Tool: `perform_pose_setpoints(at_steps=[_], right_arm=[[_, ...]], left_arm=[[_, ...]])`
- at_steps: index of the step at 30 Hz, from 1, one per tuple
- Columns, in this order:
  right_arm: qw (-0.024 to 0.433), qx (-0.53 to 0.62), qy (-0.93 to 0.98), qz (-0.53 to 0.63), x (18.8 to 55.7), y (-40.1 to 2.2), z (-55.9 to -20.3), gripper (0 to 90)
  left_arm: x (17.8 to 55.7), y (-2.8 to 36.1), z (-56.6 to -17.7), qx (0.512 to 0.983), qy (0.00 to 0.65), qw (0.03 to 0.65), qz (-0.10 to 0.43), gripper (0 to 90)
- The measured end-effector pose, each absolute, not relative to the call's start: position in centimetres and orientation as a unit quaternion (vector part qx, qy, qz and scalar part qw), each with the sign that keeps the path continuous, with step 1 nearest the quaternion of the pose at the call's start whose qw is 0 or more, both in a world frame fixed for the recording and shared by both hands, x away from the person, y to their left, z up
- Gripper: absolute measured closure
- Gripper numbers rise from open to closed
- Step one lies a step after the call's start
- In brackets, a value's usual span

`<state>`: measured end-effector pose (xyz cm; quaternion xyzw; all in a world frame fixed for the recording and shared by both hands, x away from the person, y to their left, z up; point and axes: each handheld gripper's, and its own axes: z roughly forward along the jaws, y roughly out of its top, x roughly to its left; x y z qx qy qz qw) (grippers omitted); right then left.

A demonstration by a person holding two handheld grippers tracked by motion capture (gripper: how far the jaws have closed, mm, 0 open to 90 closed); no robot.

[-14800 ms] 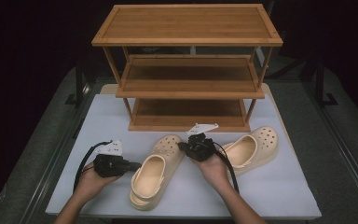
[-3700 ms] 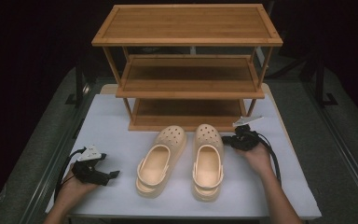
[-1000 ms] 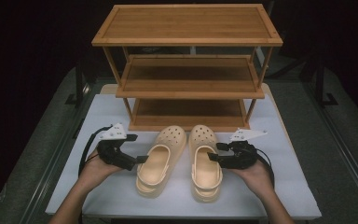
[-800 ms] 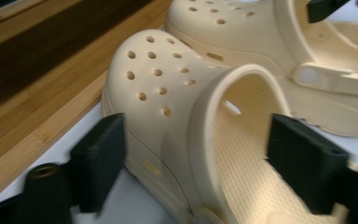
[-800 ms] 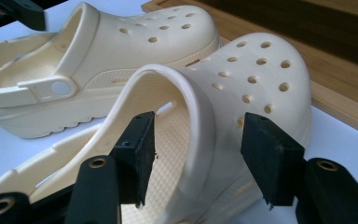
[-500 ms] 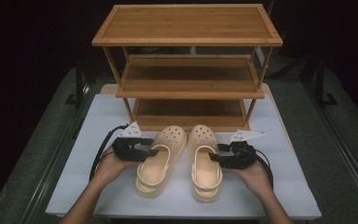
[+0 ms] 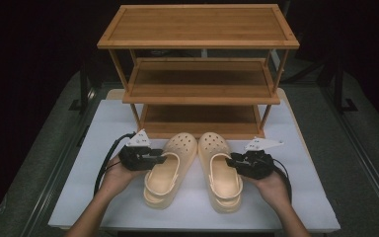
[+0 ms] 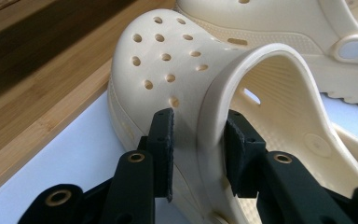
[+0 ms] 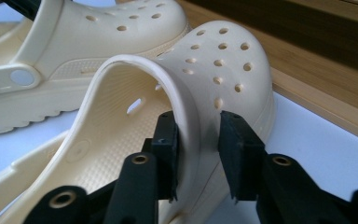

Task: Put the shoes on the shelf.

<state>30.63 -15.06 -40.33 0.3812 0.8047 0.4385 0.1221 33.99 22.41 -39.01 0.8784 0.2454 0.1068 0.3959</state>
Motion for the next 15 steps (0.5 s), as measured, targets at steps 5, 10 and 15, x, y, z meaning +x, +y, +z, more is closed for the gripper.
perform_pose_setpoints(at_steps=[5, 10, 15], right_arm=[[0.135, 0.374, 0.809, 0.432, 30.46, -14.83, -40.23, 71.8], [0.171, 0.374, 0.806, 0.427, 30.11, -14.86, -39.87, 78.8], [0.192, 0.379, 0.799, 0.425, 30.13, -15.34, -39.60, 81.6]], left_arm=[[33.88, 22.50, -39.06, 0.875, 0.249, 0.401, 0.110, 69.3], [33.34, 22.41, -38.66, 0.875, 0.246, 0.389, 0.151, 78.6], [33.30, 22.72, -38.30, 0.868, 0.255, 0.384, 0.183, 82.5]])
